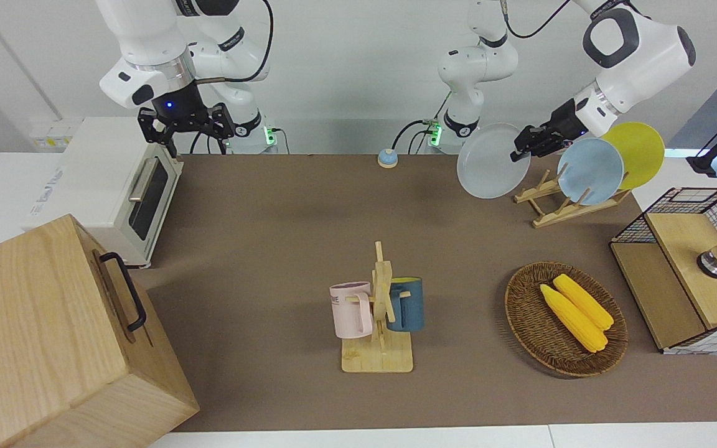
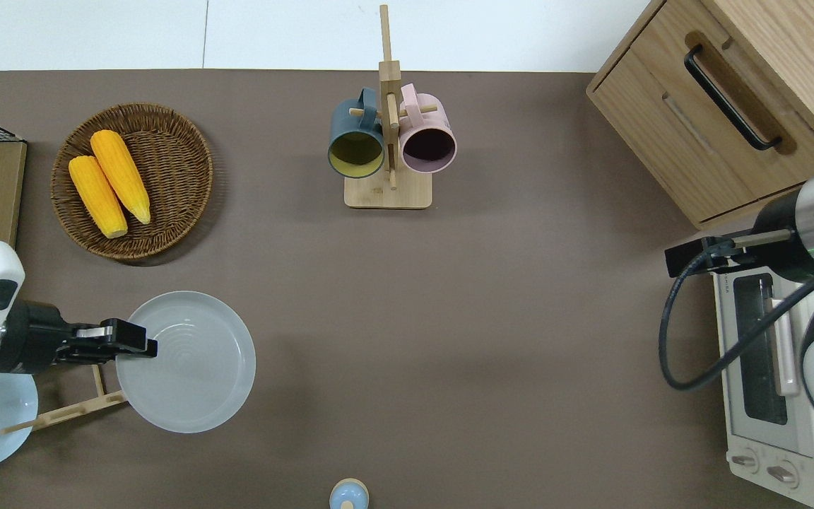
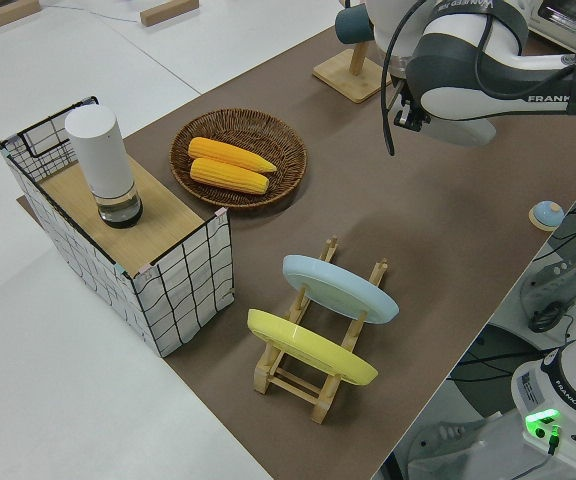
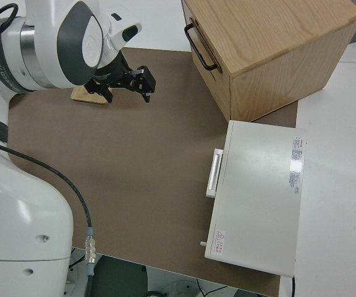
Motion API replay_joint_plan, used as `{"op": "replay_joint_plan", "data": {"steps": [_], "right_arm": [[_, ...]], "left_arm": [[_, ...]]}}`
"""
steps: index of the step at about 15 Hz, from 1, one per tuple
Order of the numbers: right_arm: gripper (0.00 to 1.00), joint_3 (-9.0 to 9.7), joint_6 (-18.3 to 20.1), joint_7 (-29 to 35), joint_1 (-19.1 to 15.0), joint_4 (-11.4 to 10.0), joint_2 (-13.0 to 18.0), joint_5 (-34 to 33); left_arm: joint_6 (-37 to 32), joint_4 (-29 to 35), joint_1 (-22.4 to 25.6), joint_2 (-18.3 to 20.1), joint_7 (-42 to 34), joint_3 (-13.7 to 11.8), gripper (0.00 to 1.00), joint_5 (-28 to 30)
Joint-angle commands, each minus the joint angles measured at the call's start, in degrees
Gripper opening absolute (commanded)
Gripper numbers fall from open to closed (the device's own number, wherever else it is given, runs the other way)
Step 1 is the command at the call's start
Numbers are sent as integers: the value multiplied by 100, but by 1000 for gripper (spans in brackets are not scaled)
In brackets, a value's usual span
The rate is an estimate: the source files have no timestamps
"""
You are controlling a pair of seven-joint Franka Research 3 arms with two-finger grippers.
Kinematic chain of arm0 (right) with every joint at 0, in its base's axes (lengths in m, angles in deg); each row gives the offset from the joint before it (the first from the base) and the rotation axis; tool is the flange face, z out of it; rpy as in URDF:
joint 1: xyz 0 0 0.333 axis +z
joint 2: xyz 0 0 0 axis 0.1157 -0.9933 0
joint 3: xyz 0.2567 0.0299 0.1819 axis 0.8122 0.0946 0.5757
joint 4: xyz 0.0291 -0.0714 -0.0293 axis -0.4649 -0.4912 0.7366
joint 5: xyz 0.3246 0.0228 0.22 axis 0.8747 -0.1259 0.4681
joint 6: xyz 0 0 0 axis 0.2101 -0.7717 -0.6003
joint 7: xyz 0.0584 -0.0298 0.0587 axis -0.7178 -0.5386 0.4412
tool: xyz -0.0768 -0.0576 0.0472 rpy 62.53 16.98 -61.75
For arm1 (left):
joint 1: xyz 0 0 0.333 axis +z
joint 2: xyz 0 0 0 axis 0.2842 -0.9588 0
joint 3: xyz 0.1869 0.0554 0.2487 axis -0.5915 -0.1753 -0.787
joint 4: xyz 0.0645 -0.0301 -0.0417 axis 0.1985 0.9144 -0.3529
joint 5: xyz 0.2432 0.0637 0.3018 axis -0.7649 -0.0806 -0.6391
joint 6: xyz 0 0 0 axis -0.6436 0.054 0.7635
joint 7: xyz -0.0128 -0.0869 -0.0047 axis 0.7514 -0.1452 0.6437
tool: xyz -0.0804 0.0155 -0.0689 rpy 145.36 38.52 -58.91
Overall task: Pick gray plate from low plate rack and place it on table with left arm
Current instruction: 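Lower the gray plate flat onto the table and open the left gripper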
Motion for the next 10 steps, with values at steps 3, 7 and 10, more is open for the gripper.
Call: {"op": "replay_joint_plan", "data": {"steps": [3,7,10], "right_arm": [[983,108,88,75,-117,54,15,-9],[983,108,88,75,-117,54,7,-9],[983,108,88,75,-117,54,15,-9]], "left_arm": [[496,714,-55,36,-902,-75,0,339],[742,1144,24,27,-1535,-92,0,566],[1015,1470,24,-78,-2097,-92,0,953]]}}
